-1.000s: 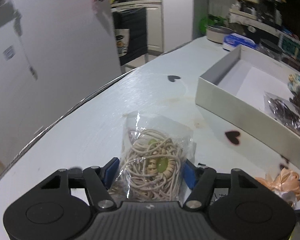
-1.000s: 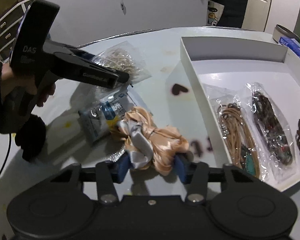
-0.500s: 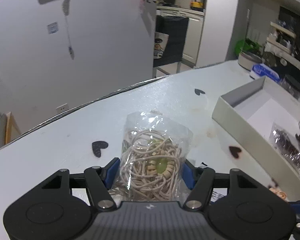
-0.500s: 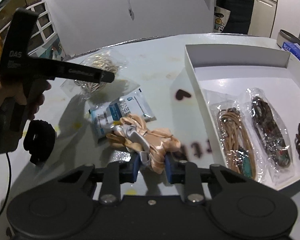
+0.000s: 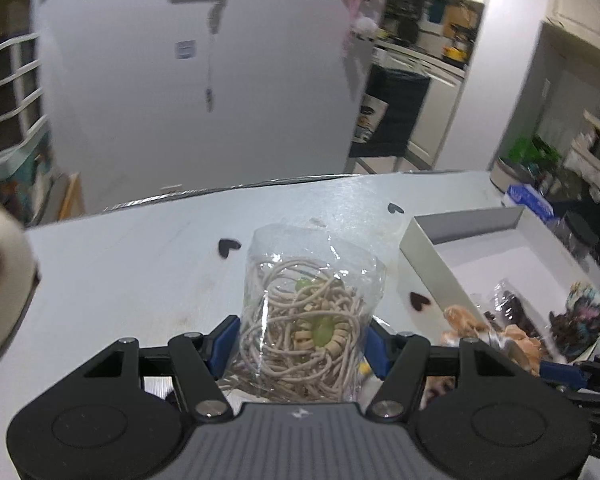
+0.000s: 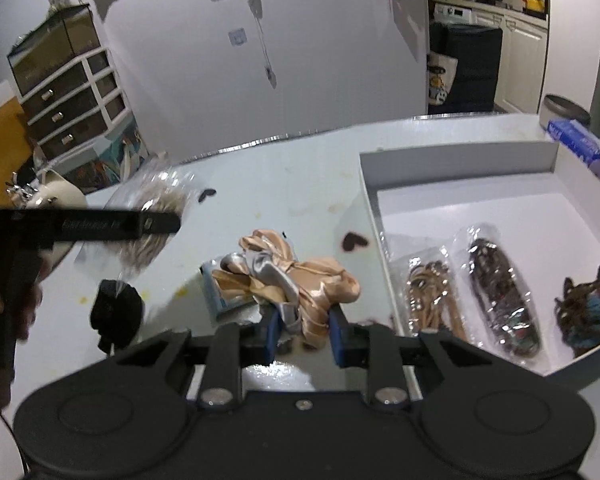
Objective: Organize soft objects
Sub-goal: 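Lift both held items and carry them toward the white tray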
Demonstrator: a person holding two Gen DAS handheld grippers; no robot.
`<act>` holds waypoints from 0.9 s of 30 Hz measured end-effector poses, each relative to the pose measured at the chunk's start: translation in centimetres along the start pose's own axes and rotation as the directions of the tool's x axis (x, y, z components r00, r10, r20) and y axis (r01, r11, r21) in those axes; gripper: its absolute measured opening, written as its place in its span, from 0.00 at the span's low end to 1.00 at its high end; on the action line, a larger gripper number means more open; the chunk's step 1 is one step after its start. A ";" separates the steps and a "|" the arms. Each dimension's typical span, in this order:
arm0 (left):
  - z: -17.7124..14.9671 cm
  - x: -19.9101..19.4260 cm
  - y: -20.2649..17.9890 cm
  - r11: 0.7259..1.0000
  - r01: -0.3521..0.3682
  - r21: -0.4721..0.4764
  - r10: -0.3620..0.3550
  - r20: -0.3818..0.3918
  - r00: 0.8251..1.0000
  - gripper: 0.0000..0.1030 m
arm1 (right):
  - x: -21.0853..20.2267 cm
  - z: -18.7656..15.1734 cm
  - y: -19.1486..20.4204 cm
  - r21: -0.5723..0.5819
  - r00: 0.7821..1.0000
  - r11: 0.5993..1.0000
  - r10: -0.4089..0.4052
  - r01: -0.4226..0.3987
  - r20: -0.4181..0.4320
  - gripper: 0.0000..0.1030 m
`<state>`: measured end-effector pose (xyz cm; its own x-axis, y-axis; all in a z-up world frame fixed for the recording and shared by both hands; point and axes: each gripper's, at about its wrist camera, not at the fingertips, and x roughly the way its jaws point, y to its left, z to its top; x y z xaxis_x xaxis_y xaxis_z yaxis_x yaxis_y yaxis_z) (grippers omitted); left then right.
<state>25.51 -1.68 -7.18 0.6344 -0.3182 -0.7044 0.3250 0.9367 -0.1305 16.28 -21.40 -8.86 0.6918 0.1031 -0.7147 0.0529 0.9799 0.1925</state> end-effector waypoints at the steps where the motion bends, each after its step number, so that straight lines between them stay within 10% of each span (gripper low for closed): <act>1: -0.3 -0.7 -0.2 1.000 -0.006 -0.025 0.006 0.004 1.000 0.62 | -0.5 0.0 -0.1 -0.002 1.000 1.000 0.004 -0.004 0.009 0.25; 16: -1.5 -8.8 -7.2 0.975 -0.055 -0.215 0.081 0.114 0.990 0.62 | -8.7 0.4 -4.3 -0.024 0.986 0.997 0.080 -0.077 0.147 0.25; 27: -0.4 -7.3 -16.7 0.963 -0.028 -0.270 0.062 0.119 0.991 0.62 | -11.5 2.5 -13.6 -0.043 0.980 0.994 0.105 -0.099 0.167 0.25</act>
<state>15.15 -14.97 -0.10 0.7319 -0.2750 -0.6235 0.1061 0.9498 -0.2943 9.40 -36.35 -1.57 0.8043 0.1751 -0.5679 -0.0467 0.9713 0.2334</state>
